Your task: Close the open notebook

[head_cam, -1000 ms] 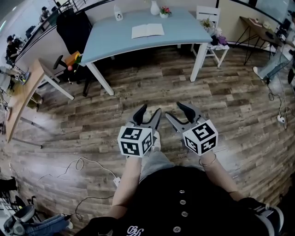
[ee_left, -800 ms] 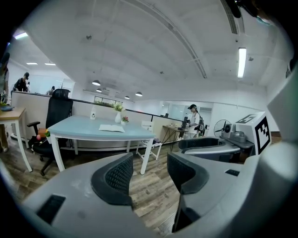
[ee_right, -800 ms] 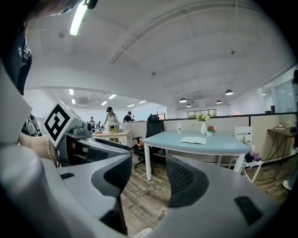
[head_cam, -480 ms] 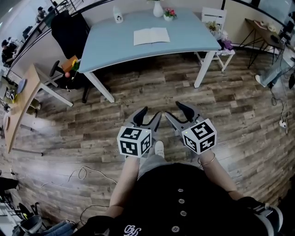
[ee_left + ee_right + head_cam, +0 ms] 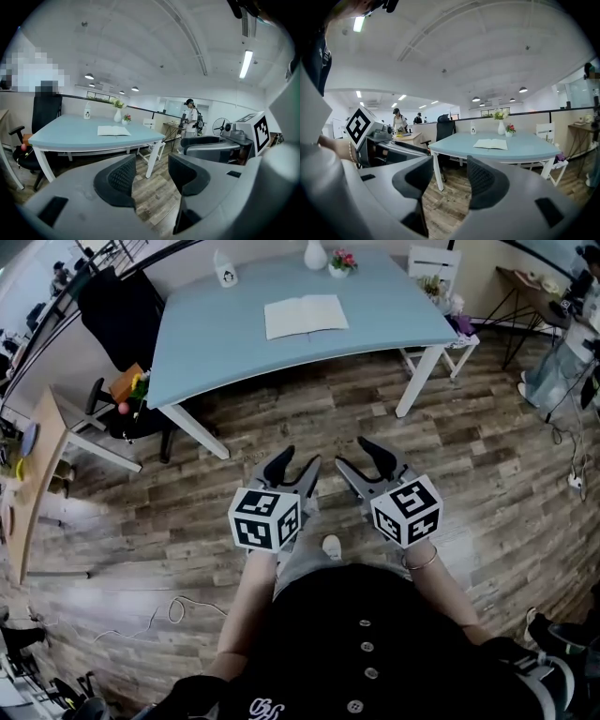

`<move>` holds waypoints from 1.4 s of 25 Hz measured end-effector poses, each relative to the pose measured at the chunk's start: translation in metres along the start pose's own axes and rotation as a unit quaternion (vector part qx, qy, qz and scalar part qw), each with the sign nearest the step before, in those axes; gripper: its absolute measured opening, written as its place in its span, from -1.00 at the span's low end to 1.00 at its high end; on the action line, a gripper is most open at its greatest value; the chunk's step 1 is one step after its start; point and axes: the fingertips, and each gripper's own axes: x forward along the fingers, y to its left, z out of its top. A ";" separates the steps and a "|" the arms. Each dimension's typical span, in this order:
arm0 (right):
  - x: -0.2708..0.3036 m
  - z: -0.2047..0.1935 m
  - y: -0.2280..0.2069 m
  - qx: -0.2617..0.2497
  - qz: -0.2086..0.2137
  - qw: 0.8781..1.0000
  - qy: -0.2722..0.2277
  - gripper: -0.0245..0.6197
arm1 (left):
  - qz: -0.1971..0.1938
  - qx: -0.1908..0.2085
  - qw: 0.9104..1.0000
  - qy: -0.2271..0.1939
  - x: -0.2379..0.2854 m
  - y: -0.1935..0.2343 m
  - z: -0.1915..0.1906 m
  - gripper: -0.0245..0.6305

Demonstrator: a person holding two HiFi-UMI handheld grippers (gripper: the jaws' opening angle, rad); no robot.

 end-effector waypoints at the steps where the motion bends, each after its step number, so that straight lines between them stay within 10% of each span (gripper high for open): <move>1: 0.005 0.001 -0.003 0.001 -0.002 1.000 0.000 -0.28 | -0.002 0.001 1.000 0.000 0.004 0.005 0.002 -0.29; 35: 0.150 0.032 -0.107 -0.009 0.036 0.998 0.041 -0.30 | 0.035 -0.034 0.999 -0.004 0.113 0.119 0.064 -0.29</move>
